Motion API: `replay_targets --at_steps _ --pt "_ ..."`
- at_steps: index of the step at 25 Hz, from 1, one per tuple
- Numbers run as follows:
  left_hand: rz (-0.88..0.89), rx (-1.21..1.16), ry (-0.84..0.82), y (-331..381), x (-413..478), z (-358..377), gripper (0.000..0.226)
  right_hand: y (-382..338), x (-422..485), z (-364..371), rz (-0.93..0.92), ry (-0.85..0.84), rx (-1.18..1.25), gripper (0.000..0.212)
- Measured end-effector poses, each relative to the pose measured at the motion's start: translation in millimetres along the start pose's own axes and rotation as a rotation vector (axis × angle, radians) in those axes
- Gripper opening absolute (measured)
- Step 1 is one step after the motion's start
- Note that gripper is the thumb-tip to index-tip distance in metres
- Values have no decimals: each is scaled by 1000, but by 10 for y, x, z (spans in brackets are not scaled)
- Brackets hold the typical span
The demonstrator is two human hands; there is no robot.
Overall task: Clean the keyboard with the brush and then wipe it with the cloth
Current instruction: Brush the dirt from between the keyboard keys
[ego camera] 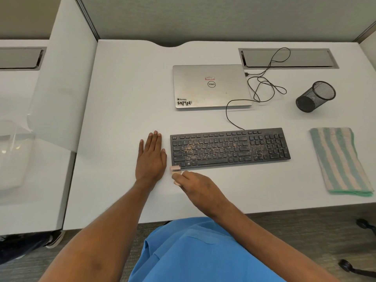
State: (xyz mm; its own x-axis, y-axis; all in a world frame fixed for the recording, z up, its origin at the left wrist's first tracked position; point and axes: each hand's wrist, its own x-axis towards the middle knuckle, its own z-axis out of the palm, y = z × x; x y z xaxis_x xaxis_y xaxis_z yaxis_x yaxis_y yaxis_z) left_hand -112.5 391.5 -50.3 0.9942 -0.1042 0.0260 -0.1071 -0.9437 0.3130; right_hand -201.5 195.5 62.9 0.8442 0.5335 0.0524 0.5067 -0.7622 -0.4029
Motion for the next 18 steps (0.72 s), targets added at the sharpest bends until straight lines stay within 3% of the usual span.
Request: replay_targets --at_steps 6,13,18 --pt "-1 -3 -2 1 -6 6 63 14 -150 -118 164 49 -93 14" --pt "-10 8 -6 1 1 15 64 -114 -42 -128 93 -6 -2 24" --pt "-15 -2 -7 17 -4 1 65 -26 -142 -113 256 29 -28 22"
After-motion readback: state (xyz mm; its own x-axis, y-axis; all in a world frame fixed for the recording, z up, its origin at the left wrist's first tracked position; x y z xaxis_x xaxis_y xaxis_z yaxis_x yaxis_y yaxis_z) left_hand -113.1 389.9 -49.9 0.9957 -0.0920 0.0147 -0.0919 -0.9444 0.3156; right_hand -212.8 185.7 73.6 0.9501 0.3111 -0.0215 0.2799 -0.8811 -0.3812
